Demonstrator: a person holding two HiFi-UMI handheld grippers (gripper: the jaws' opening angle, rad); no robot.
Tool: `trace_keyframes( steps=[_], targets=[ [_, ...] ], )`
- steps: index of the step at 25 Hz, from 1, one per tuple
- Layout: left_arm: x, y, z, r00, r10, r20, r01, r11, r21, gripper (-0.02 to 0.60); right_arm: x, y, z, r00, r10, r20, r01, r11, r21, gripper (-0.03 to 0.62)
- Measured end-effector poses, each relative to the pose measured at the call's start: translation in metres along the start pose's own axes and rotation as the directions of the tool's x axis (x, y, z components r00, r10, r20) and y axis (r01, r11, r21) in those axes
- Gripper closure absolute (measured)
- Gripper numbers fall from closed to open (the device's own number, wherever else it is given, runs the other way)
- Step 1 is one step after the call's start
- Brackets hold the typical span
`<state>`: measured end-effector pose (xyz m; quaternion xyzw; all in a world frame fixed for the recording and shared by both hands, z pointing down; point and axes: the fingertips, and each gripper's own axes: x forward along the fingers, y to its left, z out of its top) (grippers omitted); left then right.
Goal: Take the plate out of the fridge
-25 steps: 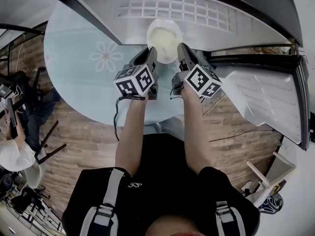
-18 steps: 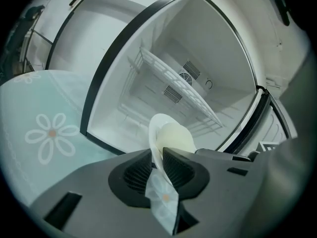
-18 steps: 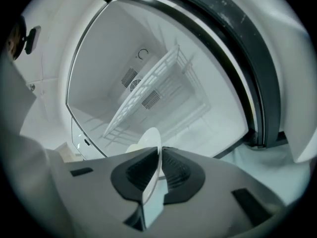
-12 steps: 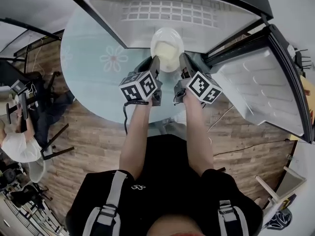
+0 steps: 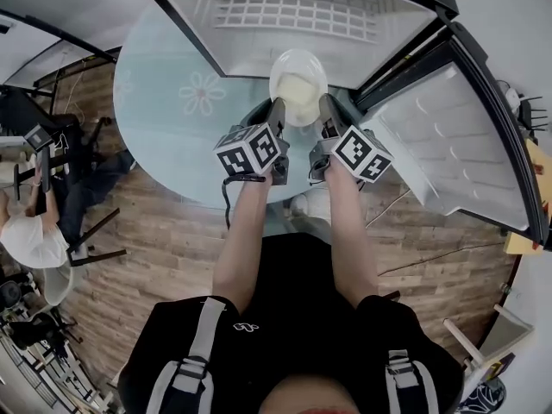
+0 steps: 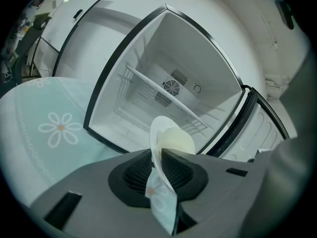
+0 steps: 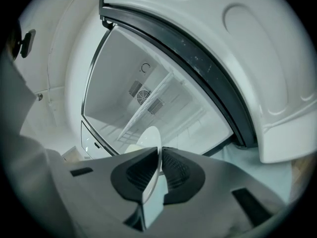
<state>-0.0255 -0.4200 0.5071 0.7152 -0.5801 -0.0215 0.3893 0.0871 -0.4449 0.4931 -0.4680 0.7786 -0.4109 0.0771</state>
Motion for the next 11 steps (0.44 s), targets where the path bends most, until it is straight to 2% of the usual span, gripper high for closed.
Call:
trace_keyframes(
  steps=[11],
  targets=[
    [-0.01, -0.025, 0.0, 1.0, 0.015, 0.023, -0.015, 1.0, 0.0, 0.518, -0.021, 0.003, 0.017, 1.0, 0.031, 0.004, -0.031, 1.0, 0.007, 0.569]
  ],
)
